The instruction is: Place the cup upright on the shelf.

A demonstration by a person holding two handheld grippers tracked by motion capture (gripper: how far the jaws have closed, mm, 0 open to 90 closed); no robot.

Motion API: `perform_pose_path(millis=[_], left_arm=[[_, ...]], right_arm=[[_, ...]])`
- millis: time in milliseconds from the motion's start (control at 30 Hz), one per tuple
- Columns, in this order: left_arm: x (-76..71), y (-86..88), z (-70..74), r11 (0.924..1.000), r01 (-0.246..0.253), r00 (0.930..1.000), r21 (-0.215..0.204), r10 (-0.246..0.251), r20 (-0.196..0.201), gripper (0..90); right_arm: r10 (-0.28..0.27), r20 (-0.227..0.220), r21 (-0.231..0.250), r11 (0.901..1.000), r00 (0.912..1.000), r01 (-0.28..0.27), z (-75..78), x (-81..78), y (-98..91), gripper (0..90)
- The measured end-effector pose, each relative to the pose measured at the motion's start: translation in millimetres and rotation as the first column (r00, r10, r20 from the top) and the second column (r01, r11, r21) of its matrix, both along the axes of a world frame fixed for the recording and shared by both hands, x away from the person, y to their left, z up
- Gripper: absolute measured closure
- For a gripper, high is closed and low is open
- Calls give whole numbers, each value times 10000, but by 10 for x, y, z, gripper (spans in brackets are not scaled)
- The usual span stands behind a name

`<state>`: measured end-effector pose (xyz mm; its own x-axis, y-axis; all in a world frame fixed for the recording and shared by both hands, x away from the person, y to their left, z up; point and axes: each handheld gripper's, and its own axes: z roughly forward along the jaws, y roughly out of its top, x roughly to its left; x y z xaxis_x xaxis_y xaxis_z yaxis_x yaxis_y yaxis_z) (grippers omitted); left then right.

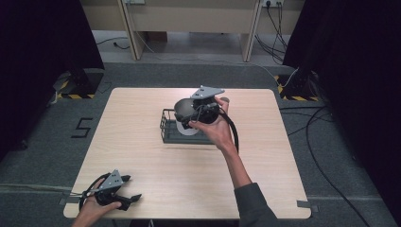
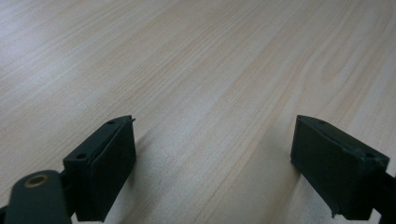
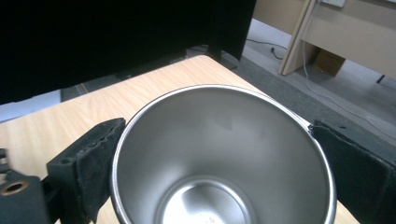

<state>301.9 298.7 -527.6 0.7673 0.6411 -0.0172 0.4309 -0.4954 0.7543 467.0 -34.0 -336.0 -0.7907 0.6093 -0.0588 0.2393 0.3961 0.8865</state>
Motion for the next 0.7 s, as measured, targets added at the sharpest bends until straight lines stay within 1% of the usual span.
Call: perform_pose_path(millis=[133,300,467,533,700], left_arm=[[0,0,0,10000,3,10000,0,-3,0,135],[0,0,0,10000,15,10000,6,-15,3,135],[-1,0,0,10000,54,10000,13,-54,2,135],[-1,0,0,10000,55,10000,19,-55,5,135],[-1,0,0,10000,54,10000,16,-54,5,135]], right_arm=[[-276,-69,-73,9996,9996,275,-16,150,17,64],[-610,-153,-152,9980,9980,608,-22,284,36,64],[-859,-239,-213,9961,9960,854,-60,373,55,64],[-990,-365,-235,9949,9944,982,-94,411,51,64],[-1103,-463,-230,9937,9928,1093,-160,464,62,64]])
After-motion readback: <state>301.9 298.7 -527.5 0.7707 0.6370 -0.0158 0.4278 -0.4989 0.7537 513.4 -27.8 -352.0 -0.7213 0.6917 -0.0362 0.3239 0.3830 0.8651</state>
